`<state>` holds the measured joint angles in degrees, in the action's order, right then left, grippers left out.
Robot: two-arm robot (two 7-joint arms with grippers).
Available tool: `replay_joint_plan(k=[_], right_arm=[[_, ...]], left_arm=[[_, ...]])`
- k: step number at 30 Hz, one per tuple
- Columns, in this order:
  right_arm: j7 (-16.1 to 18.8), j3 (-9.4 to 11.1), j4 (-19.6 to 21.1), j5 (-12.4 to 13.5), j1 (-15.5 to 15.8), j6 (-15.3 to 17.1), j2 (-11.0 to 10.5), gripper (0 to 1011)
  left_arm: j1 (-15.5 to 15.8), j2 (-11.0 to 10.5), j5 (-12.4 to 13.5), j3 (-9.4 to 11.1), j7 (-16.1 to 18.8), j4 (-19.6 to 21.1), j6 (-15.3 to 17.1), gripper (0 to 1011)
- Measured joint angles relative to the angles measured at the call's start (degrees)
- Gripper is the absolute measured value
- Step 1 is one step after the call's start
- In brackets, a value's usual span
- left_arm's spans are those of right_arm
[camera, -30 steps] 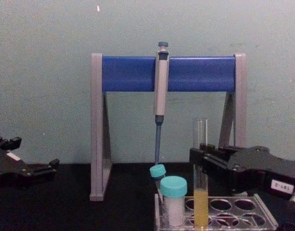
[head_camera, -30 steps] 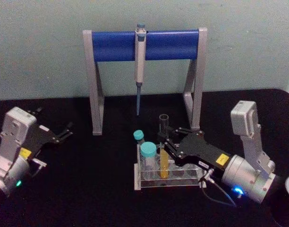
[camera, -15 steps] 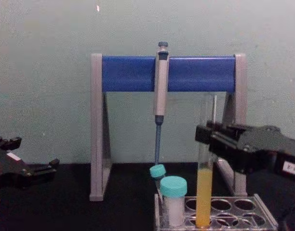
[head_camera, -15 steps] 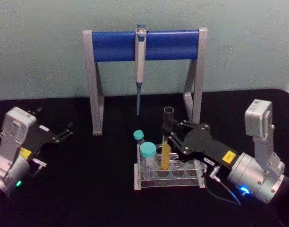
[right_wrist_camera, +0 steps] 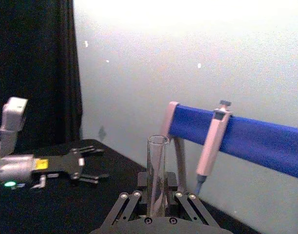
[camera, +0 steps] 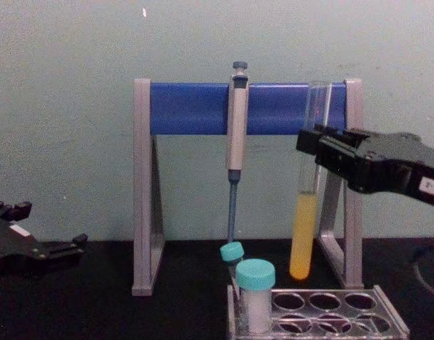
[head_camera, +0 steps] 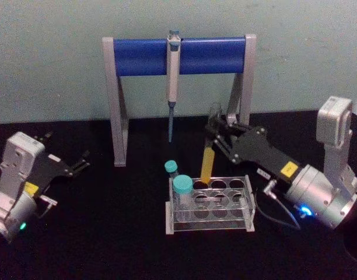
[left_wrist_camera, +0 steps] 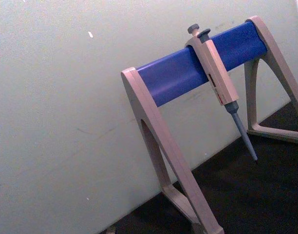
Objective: Pick up the test tube from the test tube rack, shake it, then place it back into the test tube rack.
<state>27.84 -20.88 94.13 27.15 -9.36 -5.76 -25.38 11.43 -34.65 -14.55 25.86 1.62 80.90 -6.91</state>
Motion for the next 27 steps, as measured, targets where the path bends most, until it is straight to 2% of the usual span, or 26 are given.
replay_joint_plan(k=[10,22,27], right_arm=[[-1.2,0.1,-4.5,-1.9,-4.5,0.2,1.8,228],[-1.1,-0.2,-6.4,-2.6,-5.9,0.4,2.7,229],[-1.4,0.3,-6.4,-2.8,-5.8,0.5,2.4,229]], left_arm=[[0.0,0.0,0.0,0.0,0.0,0.0,0.0,1001],[0.0,0.0,0.0,0.0,0.0,0.0,0.0,1001],[0.0,0.0,0.0,0.0,0.0,0.0,0.0,1001]])
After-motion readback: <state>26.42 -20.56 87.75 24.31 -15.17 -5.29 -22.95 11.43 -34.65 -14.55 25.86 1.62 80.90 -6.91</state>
